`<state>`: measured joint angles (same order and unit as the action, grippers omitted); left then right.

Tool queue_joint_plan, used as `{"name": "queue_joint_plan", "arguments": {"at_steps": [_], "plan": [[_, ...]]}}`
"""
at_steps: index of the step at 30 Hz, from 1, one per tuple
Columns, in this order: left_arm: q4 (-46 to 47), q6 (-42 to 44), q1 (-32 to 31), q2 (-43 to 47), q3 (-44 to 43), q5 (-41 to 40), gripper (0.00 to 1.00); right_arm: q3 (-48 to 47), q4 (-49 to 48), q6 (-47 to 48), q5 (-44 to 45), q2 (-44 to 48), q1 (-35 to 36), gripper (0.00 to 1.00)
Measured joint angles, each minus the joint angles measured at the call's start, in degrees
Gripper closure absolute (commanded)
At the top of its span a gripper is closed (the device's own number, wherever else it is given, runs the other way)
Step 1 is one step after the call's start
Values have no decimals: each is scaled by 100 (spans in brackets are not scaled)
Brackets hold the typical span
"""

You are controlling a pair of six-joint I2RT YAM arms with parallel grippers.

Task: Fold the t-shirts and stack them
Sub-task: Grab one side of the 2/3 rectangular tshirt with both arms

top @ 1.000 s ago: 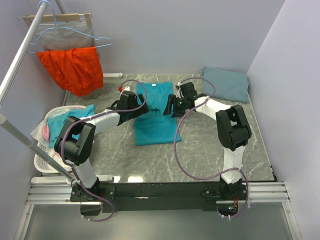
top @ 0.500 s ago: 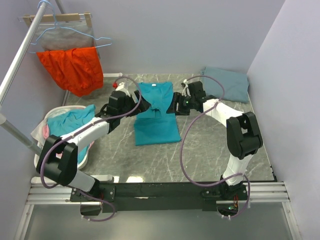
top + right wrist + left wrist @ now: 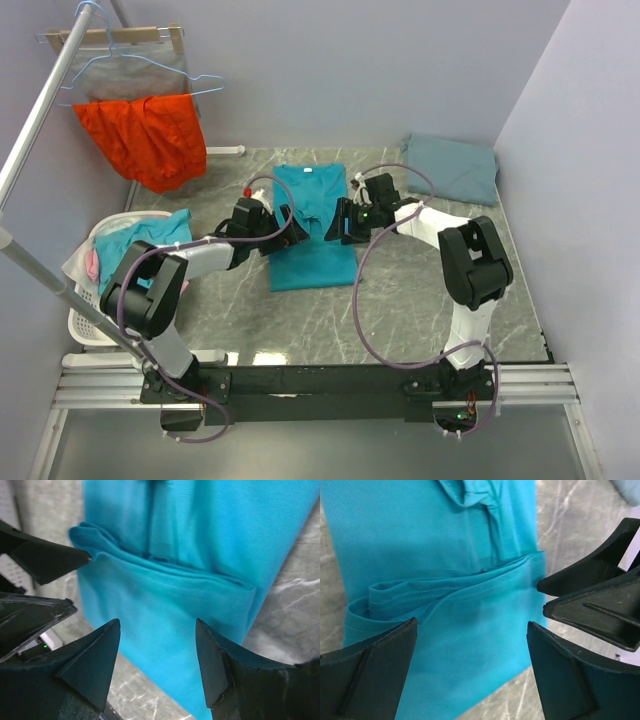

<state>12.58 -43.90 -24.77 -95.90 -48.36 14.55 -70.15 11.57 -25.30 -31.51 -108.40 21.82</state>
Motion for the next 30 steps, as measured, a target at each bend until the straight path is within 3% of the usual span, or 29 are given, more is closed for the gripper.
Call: {"name": "queue_joint_plan", "arguments": {"at_steps": [20, 24, 30], "plan": [[144, 682, 0, -417, -601, -782, 3, -146, -210, 11, 170, -511, 0, 30], [127, 763, 0, -50, -551, -1025, 2, 2, -337, 66, 254, -363, 0, 29], [-107, 883, 0, 1222, -361, -1523, 1, 120, -76, 358, 780, 533, -15, 27]]}}
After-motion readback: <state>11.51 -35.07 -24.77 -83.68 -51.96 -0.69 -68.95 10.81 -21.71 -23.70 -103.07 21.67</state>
